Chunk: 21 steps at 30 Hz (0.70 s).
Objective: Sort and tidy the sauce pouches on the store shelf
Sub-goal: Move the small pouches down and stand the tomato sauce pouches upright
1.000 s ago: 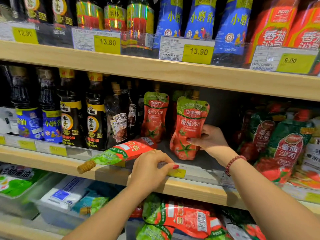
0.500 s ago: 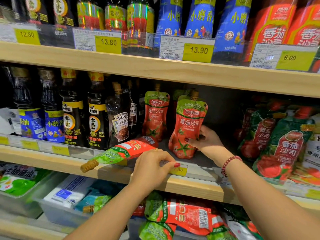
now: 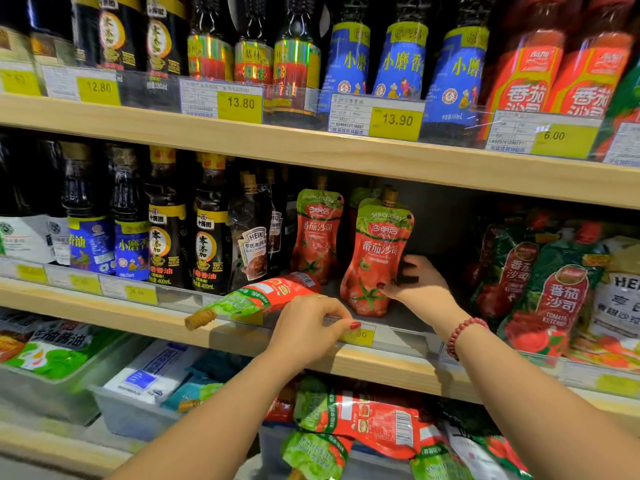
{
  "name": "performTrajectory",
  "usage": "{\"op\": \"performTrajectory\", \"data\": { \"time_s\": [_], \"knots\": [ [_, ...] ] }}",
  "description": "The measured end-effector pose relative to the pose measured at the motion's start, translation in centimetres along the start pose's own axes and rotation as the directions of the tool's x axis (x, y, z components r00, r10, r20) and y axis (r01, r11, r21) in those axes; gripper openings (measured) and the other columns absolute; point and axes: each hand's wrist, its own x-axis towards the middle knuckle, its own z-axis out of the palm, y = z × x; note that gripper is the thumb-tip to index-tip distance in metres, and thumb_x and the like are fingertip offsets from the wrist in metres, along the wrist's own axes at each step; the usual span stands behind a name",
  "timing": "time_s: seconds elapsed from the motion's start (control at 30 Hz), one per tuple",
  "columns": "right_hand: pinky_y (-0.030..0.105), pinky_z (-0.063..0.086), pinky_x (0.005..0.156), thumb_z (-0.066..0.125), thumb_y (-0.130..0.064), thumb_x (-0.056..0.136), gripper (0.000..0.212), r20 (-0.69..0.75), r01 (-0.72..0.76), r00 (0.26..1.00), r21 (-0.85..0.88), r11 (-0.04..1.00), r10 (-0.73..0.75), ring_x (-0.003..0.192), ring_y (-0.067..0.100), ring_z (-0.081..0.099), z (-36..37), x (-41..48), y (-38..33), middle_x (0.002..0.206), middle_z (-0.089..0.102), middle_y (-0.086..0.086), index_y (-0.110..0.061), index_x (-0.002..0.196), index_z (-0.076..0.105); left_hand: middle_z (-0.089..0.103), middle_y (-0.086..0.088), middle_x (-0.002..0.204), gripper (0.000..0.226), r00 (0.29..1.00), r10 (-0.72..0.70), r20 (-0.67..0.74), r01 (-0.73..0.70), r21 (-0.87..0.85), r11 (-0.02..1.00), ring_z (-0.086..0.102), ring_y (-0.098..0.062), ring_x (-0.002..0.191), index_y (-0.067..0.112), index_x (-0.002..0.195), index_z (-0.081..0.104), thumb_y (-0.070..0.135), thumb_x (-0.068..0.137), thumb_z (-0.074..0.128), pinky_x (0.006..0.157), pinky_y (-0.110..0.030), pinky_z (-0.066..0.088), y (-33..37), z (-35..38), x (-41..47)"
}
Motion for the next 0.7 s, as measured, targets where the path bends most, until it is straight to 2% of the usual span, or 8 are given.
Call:
{"op": "performTrajectory", "data": {
  "time_s": [0.1,0.2,0.3,0.37,0.43,0.5,0.6,0.7],
  "knots": [
    [0.040,0.052,0.088,0.081,-0.021,0.069,0.064,-0.158,0.032,0.987,0.090,0.995,-0.017,0.097,0.022,0.060,0.0,-1.3,0.2,0.119,0.059,0.013,-0.015,0.124,0.048,0.072,0.012,0.097,0.016,0.994,0.083,-0.065,-0.083,0.004,0.997,0.061,-0.004,0.093,0.026,0.095,0.074,0.032,0.082,0.067,0.085,-0.027,0.049,-0.1,-0.2,-0.9],
    [0.037,0.055,0.079,0.076,-0.022,0.072,0.037,-0.262,0.197,0.946,0.005,0.980,-0.189,0.090,0.017,0.062,0.2,-2.9,-0.5,0.102,0.064,0.004,-0.021,0.104,0.057,0.070,0.010,0.105,0.022,0.963,0.158,-0.219,-0.165,-0.017,0.986,0.060,-0.006,0.101,0.022,0.102,0.072,0.028,0.080,0.069,0.090,-0.023,0.044,-0.4,-0.3,-2.9],
    [0.015,0.051,0.070,0.072,-0.018,0.074,0.028,-0.141,0.363,0.922,0.000,0.932,-0.360,0.085,0.001,0.060,1.5,-4.5,-2.7,0.097,0.066,-0.005,-0.027,0.098,0.060,0.069,0.011,0.099,0.019,0.938,0.188,-0.291,-0.203,-0.024,0.979,0.059,-0.002,0.097,0.021,0.097,0.071,0.027,0.079,0.069,0.085,-0.020,0.046,-1.1,-0.7,-5.1],
    [0.008,0.047,0.073,0.073,-0.019,0.075,0.039,0.040,0.503,0.864,-0.009,0.864,-0.502,0.093,-0.002,0.058,2.9,-5.5,-4.3,0.105,0.063,-0.011,-0.030,0.108,0.057,0.069,0.013,0.090,0.013,0.940,0.174,-0.294,-0.188,-0.018,0.982,0.059,-0.001,0.088,0.022,0.090,0.071,0.027,0.079,0.069,0.076,-0.022,0.050,-1.9,-1.1,-6.4],
    [0.012,0.044,0.084,0.075,-0.024,0.073,0.057,0.232,0.600,0.782,-0.035,0.799,-0.578,0.105,0.001,0.054,4.7,-6.0,-5.3,0.118,0.057,-0.013,-0.031,0.123,0.049,0.068,0.015,0.082,0.007,0.953,0.129,-0.273,-0.140,-0.022,0.990,0.060,0.002,0.080,0.024,0.083,0.071,0.029,0.079,0.068,0.069,-0.027,0.052,-2.8,-1.7,-7.3],
    [0.022,0.041,0.095,0.077,-0.030,0.071,0.073,0.360,0.647,0.728,-0.081,0.758,-0.583,0.118,0.005,0.047,6.6,-6.2,-5.8,0.133,0.048,-0.011,-0.031,0.134,0.039,0.068,0.017,0.077,0.005,0.964,0.065,-0.258,-0.077,-0.037,0.996,0.062,0.002,0.076,0.025,0.079,0.070,0.029,0.078,0.066,0.067,-0.030,0.053,-3.8,-2.4,-7.7],
    [0.033,0.038,0.104,0.078,-0.033,0.069,0.080,0.376,0.676,0.708,-0.114,0.728,-0.598,0.126,0.011,0.041,9.2,-6.2,-5.9,0.139,0.044,-0.008,-0.030,0.137,0.037,0.069,0.019,0.073,0.007,0.964,-0.041,-0.264,0.018,-0.089,0.996,0.063,0.004,0.070,0.027,0.078,0.071,0.027,0.076,0.065,0.067,-0.030,0.054,-4.9,-3.2,-7.9],
    [0.039,0.042,0.100,0.075,-0.029,0.069,0.070,0.335,0.656,0.731,-0.104,0.748,-0.595,0.121,0.011,0.046,10.9,-6.3,-6.0,0.132,0.051,-0.009,-0.032,0.132,0.045,0.068,0.024,0.074,0.011,0.943,-0.115,-0.312,0.082,-0.115,0.990,0.064,0.004,0.070,0.029,0.079,0.073,0.032,0.074,0.064,0.068,-0.027,0.055,-5.5,-3.3,-7.9]
  ]
}}
